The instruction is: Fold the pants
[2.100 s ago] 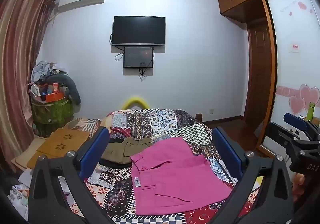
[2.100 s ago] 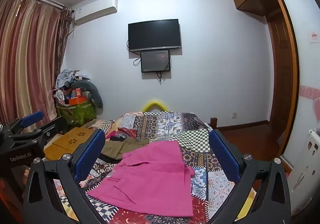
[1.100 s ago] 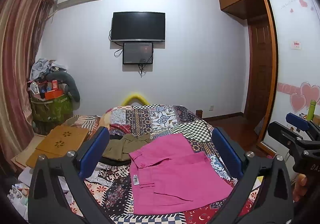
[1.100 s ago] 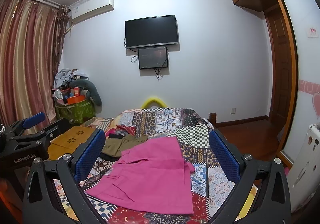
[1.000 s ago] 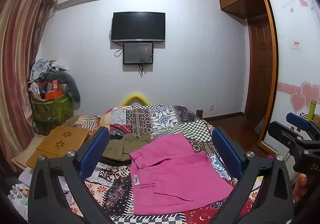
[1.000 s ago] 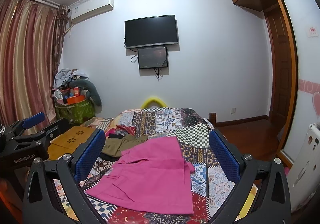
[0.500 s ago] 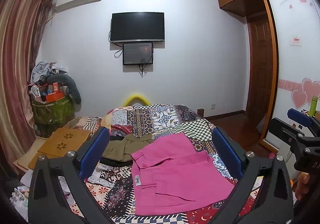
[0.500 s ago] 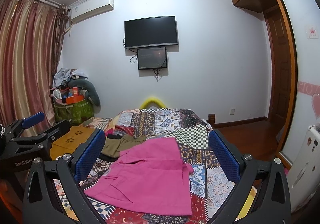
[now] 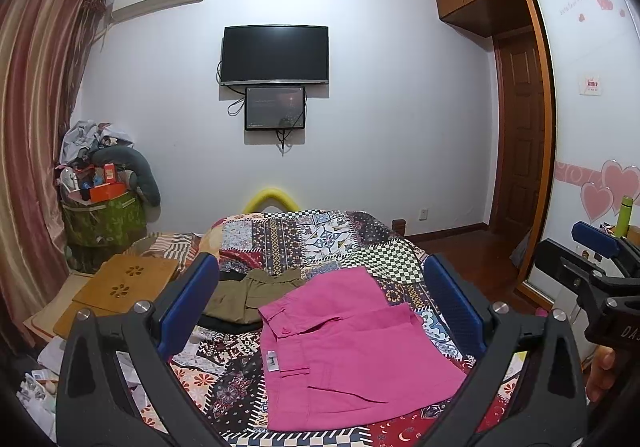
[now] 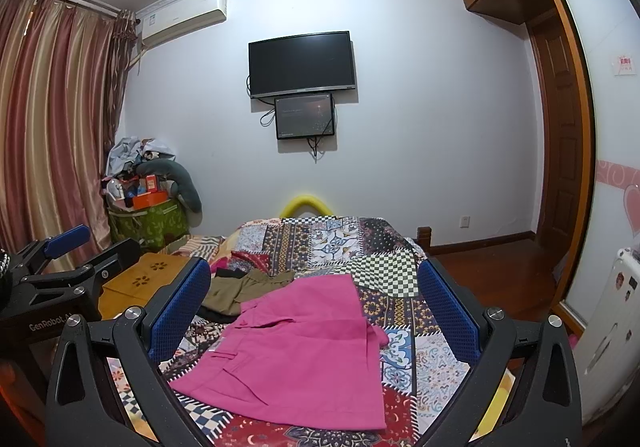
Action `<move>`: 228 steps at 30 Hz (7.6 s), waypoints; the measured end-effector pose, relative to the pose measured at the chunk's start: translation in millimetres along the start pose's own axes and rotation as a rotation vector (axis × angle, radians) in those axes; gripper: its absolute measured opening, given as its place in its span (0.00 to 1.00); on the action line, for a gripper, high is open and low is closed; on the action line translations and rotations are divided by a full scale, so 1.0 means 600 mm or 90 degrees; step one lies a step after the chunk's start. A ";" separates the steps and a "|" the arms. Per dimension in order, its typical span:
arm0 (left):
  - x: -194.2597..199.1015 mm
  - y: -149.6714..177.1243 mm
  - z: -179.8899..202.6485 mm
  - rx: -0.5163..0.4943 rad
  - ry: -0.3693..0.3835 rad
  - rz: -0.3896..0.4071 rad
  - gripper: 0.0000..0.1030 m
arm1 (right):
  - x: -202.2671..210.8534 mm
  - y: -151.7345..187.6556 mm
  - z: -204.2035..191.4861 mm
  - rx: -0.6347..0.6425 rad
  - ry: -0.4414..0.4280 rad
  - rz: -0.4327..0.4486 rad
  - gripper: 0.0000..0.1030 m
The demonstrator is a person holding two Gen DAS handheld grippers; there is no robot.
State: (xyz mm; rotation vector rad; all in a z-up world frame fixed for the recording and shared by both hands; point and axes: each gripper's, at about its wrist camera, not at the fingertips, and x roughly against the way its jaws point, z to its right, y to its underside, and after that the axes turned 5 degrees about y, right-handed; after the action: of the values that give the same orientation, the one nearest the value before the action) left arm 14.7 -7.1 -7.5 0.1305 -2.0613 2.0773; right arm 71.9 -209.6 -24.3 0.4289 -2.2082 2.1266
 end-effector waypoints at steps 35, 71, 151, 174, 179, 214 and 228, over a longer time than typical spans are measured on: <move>-0.091 0.005 -0.034 0.025 0.013 -0.053 1.00 | -0.063 0.013 0.013 -0.006 -0.004 -0.050 1.00; -0.571 0.284 -0.215 0.070 0.032 -0.539 0.70 | -0.485 0.219 0.139 0.015 -0.079 -0.464 0.83; -0.673 0.322 -0.207 0.008 -0.018 -0.568 0.25 | -0.581 0.307 0.155 -0.007 -0.076 -0.579 0.08; -0.675 0.236 -0.340 0.115 -0.058 -0.513 0.46 | -0.537 0.190 0.195 0.016 -0.018 -0.497 0.51; -0.734 0.251 -0.345 0.159 -0.027 -0.536 0.46 | -0.585 0.149 0.162 -0.002 -0.040 -0.454 0.51; -0.728 0.169 -0.292 0.065 0.017 -0.429 0.10 | -0.722 0.075 0.064 0.013 -0.061 -0.354 0.03; -0.570 0.073 -0.217 0.009 0.037 -0.348 0.10 | -0.497 -0.038 0.080 0.036 -0.073 -0.255 0.03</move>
State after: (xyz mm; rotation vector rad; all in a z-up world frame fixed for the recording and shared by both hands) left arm 349.5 92.5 -124.7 0.5592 -1.7241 1.7307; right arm 371.1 -208.2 -71.2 0.9300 -1.9100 1.9915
